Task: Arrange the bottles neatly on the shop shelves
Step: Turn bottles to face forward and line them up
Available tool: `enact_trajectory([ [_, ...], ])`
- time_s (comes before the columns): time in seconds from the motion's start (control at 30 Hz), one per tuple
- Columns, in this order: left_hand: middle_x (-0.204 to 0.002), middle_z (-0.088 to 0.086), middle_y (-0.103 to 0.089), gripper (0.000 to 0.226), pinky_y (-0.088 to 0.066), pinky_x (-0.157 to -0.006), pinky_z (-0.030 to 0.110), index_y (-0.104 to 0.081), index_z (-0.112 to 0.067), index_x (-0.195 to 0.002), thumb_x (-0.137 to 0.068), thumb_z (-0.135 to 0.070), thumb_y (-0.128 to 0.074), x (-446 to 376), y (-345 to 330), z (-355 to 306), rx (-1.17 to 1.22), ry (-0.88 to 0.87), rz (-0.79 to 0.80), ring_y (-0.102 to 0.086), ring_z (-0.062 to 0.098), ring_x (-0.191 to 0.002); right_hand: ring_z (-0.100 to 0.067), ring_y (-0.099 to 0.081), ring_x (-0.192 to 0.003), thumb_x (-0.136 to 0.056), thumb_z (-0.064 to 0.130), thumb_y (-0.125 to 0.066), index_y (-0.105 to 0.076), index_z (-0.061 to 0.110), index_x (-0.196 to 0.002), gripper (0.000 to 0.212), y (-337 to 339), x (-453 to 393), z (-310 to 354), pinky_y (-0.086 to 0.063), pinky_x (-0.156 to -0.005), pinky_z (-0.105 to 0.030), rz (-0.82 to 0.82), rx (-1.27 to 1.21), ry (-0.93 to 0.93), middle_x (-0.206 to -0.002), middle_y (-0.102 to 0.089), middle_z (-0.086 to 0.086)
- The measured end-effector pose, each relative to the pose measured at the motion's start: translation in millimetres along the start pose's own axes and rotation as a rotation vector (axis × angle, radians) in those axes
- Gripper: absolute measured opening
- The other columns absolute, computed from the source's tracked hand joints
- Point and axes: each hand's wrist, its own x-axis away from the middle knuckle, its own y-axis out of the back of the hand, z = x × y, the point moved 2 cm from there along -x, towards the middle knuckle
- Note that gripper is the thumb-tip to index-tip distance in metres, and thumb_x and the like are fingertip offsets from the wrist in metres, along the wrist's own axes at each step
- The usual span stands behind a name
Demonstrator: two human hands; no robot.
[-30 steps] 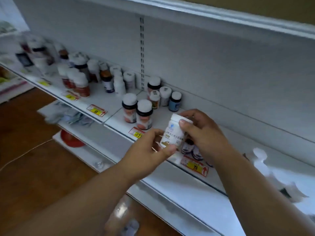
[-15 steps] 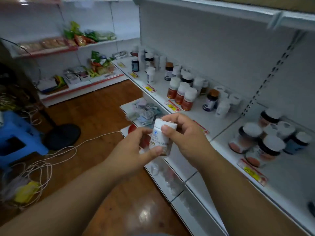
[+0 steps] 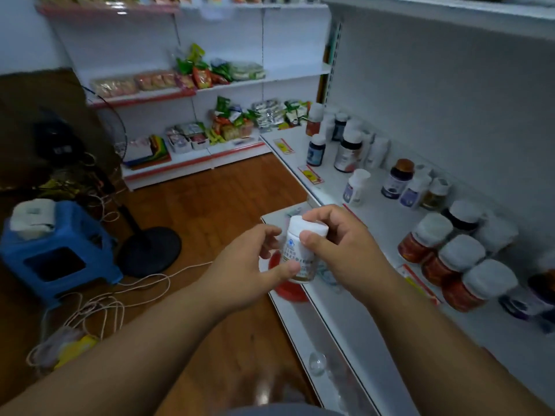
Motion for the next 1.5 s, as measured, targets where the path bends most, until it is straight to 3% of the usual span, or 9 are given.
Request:
enact_trajectory([
  [0.17, -0.112, -0.031, -0.048, 0.067, -0.044, -0.073, 0.006, -0.039, -0.043, -0.129, -0.071, -0.073, -0.053, -75, 50, 33, -0.022, 0.063, -0.037, -0.048, -0.013, -0.102, -0.012, -0.063, -0.098, -0.088, 0.017, -0.062, -0.059, 0.032, -0.097, 0.018, -16, -109, 3, -0.06, -0.072, -0.033, 0.047, 0.021, 0.001, -0.104, -0.062, 0.01],
  [0.33, -0.117, -0.027, -0.05, 0.075, -0.047, -0.082, 0.014, -0.039, -0.038, -0.136, -0.072, -0.073, -0.055, -158, 87, 98, -0.056, 0.071, -0.028, -0.049, -0.008, -0.103, -0.003, -0.063, -0.088, -0.081, 0.029, -0.046, -0.055, 0.036, -0.098, 0.02, -59, -205, -15, -0.056, -0.064, -0.025, 0.047, 0.035, -0.006, -0.094, -0.058, 0.016],
  [0.5, -0.125, -0.022, -0.052, 0.075, -0.052, -0.089, 0.025, -0.038, -0.036, -0.14, -0.076, -0.066, -0.062, -255, 129, 146, -0.06, -0.032, 0.079, -0.05, -0.003, -0.107, -0.017, -0.063, -0.093, -0.084, 0.032, -0.038, -0.052, 0.034, -0.106, 0.026, -90, -291, -26, -0.056, -0.061, -0.027, -0.093, 0.022, -0.064, -0.103, -0.057, 0.002],
  [0.63, -0.123, -0.024, -0.049, 0.07, -0.05, -0.087, 0.02, -0.038, -0.038, -0.138, -0.078, -0.063, -0.064, -327, 147, 150, -0.057, -0.142, 0.199, -0.051, -0.001, -0.108, -0.018, -0.061, -0.101, -0.087, 0.043, -0.041, -0.051, 0.039, -0.103, 0.019, -80, -339, -26, -0.058, -0.07, -0.034, -0.296, 0.061, -0.113, -0.11, -0.056, 0.002],
  [0.73, -0.115, -0.024, -0.05, 0.063, -0.045, -0.081, 0.011, -0.043, -0.036, -0.132, -0.079, -0.06, -0.065, -377, 138, 152, -0.044, -0.249, 0.298, -0.049, -0.007, -0.104, -0.004, -0.061, -0.095, -0.095, 0.041, -0.05, -0.05, 0.037, -0.109, 0.015, -63, -363, -30, -0.05, -0.064, -0.014, -0.427, 0.192, -0.133, -0.113, -0.056, 0.005],
  [0.83, -0.116, -0.022, -0.051, 0.07, -0.048, -0.085, 0.017, -0.043, -0.033, -0.135, -0.077, -0.066, -0.063, -423, 124, 153, -0.07, -0.319, 0.345, -0.051, -0.004, -0.104, 0.004, -0.056, -0.097, -0.093, 0.032, -0.057, -0.05, 0.035, -0.112, 0.02, -43, -386, -40, -0.043, -0.066, -0.002, -0.521, 0.301, -0.162, -0.114, -0.056, 0.009],
  [1.0, -0.111, -0.015, -0.057, 0.065, -0.054, -0.082, 0.031, -0.051, -0.033, -0.124, -0.075, -0.077, -0.054, -485, 104, 161, -0.105, -0.372, 0.406, -0.054, 0.002, -0.097, 0.005, -0.054, -0.097, -0.088, 0.033, -0.063, -0.049, 0.038, -0.108, 0.025, -29, -431, -55, -0.043, -0.072, -0.011, -0.526, 0.345, -0.162, -0.11, -0.054, 0.014],
  [1.33, -0.15, -0.005, -0.035, 0.089, -0.023, -0.112, 0.029, -0.031, -0.023, -0.146, -0.077, -0.071, -0.058, -582, 86, 190, -0.366, -0.655, 0.48, -0.029, 0.013, -0.138, 0.0, -0.046, -0.098, -0.082, 0.028, -0.071, -0.054, 0.027, -0.118, 0.039, -23, -495, -72, -0.033, -0.075, -0.006, -0.637, 0.668, -0.31, -0.113, -0.051, 0.016],
  [1.5, -0.158, 0.005, -0.025, 0.097, -0.011, -0.121, 0.036, -0.023, -0.013, -0.151, -0.08, -0.075, -0.048, -604, 59, 210, -0.401, -0.846, 0.563, -0.012, 0.02, -0.147, -0.008, -0.05, -0.102, -0.083, 0.028, -0.068, -0.049, 0.026, -0.121, 0.042, -33, -508, -83, -0.034, -0.08, -0.02, -0.658, 0.701, -0.451, -0.121, -0.055, 0.007],
])
